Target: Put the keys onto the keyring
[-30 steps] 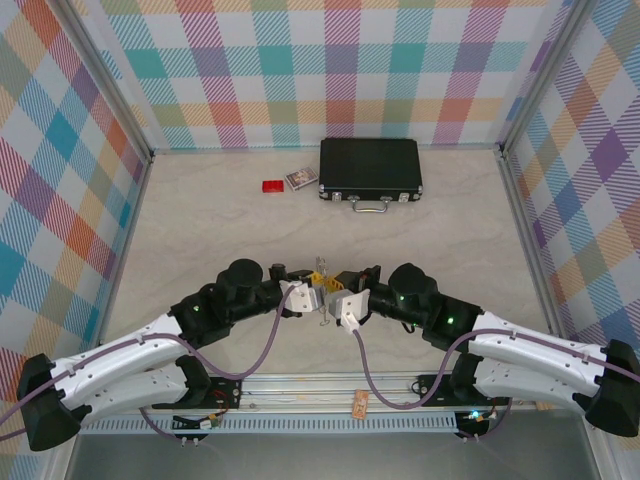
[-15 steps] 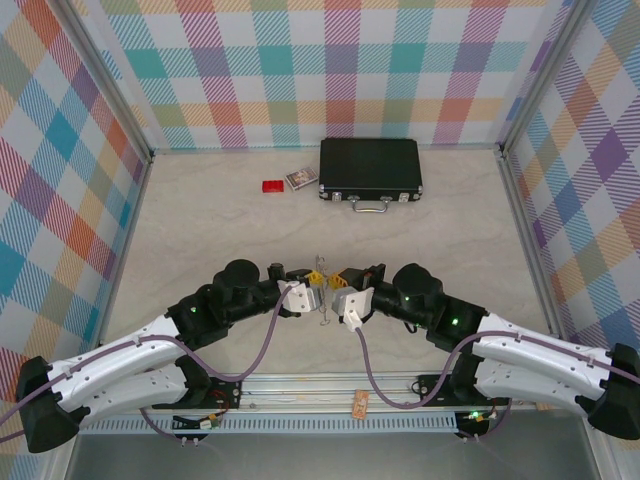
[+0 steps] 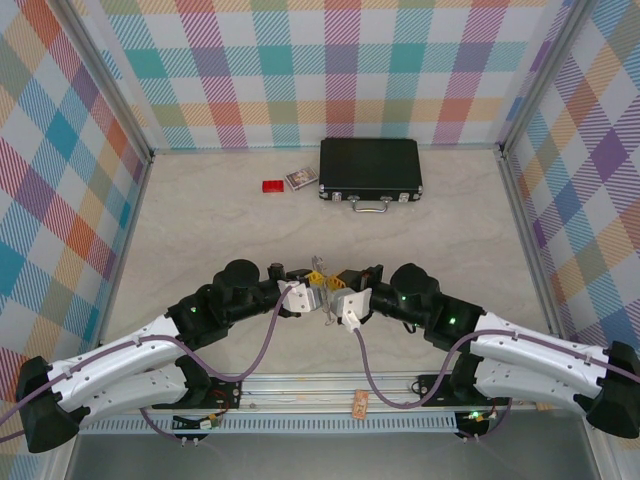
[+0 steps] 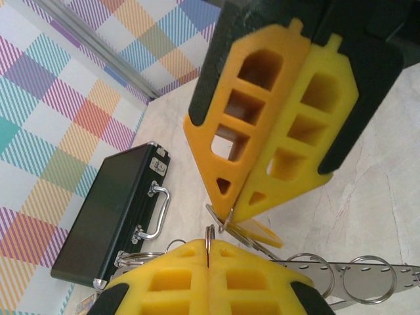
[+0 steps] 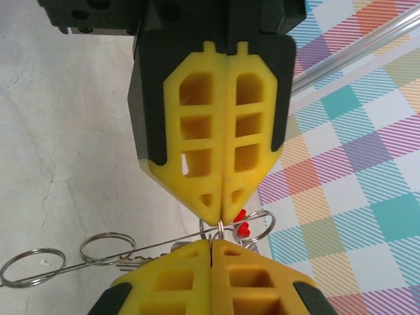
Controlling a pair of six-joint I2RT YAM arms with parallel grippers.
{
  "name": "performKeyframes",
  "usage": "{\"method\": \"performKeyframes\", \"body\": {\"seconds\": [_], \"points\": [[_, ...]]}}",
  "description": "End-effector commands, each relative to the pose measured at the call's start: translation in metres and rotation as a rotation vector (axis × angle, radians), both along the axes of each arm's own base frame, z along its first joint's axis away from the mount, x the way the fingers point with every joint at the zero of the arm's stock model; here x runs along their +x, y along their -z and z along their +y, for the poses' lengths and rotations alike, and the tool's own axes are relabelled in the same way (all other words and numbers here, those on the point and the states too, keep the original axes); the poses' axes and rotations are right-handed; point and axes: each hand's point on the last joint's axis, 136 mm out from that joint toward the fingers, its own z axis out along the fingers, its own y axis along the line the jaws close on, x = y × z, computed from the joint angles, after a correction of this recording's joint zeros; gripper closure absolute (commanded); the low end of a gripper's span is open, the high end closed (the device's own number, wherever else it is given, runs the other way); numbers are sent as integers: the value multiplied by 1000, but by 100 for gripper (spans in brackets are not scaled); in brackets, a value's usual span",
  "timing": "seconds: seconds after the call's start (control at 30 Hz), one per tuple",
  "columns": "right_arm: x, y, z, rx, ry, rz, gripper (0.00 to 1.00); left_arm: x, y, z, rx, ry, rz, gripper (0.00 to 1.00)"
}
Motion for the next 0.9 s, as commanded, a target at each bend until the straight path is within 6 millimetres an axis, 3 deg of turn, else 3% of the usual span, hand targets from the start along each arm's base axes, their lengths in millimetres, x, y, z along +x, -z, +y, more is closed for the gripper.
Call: {"method": "performKeyframes", "body": {"seconds": [0.0,0.37,0.67,0.87], "points": [[-4,-11,5,26,-27,-6,100,-7,-24,-6,-63,35,-30,100],[-1,-19,-4,70,14,-18,100,-6,-24,-6,-68,27,-27,100],[3,-30,-26,246,132,126,100,-5,-70,-2,-301,-24,55,100],[0,-34,-35,328,150,198,100,-6,-94,-2,-440,-39,197,100]]}}
